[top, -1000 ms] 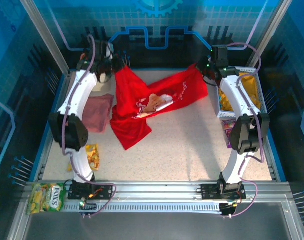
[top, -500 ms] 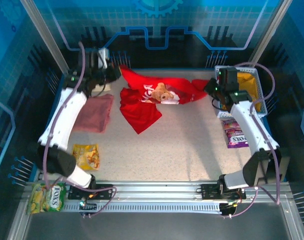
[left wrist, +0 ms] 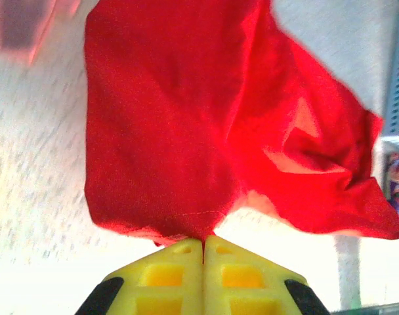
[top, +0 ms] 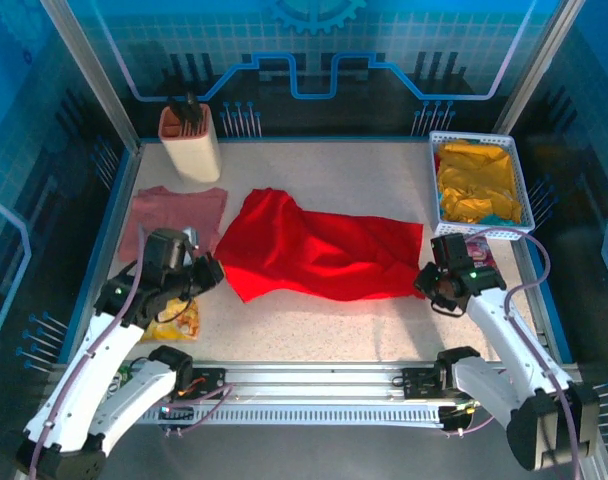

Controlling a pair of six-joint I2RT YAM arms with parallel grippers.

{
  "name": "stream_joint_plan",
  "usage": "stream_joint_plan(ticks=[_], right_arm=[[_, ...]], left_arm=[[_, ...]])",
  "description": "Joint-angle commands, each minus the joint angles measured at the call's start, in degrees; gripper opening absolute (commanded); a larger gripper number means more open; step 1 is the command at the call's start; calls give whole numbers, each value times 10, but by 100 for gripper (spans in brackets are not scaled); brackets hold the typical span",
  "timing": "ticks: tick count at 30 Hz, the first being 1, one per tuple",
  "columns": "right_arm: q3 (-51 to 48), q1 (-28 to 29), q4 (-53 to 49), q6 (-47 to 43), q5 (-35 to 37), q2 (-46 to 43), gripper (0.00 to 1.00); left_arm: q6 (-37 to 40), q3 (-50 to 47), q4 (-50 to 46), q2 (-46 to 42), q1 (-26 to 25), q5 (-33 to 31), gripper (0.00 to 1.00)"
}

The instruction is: Fold and stack the t-shirts

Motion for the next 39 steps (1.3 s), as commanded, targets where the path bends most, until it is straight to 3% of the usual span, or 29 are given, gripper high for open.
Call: stream_joint_plan(ticks=[1, 2, 6, 9, 16, 21, 23, 26, 33, 39], right_arm=[[-2, 6, -46, 8, 26, -29, 61], [6, 6, -47, -10, 25, -28, 71], [37, 7, -28, -75, 14, 13, 80], [69, 2, -22, -111, 10, 83, 76], [84, -31, 47, -142, -53, 177, 64], [159, -36, 86, -178, -63, 225, 79], [196, -41, 90, -193, -64, 262, 92], [247, -47, 89, -212, -64, 324, 98], [340, -56, 83, -225, -69, 462, 98], [407, -55, 80, -226, -68, 567, 92]], left_arm=[[-85, -37, -81, -24, -13, -14, 0], [-92, -51, -93, -32, -14, -11, 1], [-91, -75, -121, -49, -15, -5, 44], [-70, -62, -96, -29, -14, -10, 52], [7, 23, 60, 132, -8, 0, 50], [85, 145, 115, 288, 46, 31, 49], [100, 183, 143, 342, 69, 49, 50], [115, 242, 182, 434, 90, 52, 53], [145, 416, 179, 666, 87, 65, 64], [157, 526, 153, 795, 72, 57, 73]])
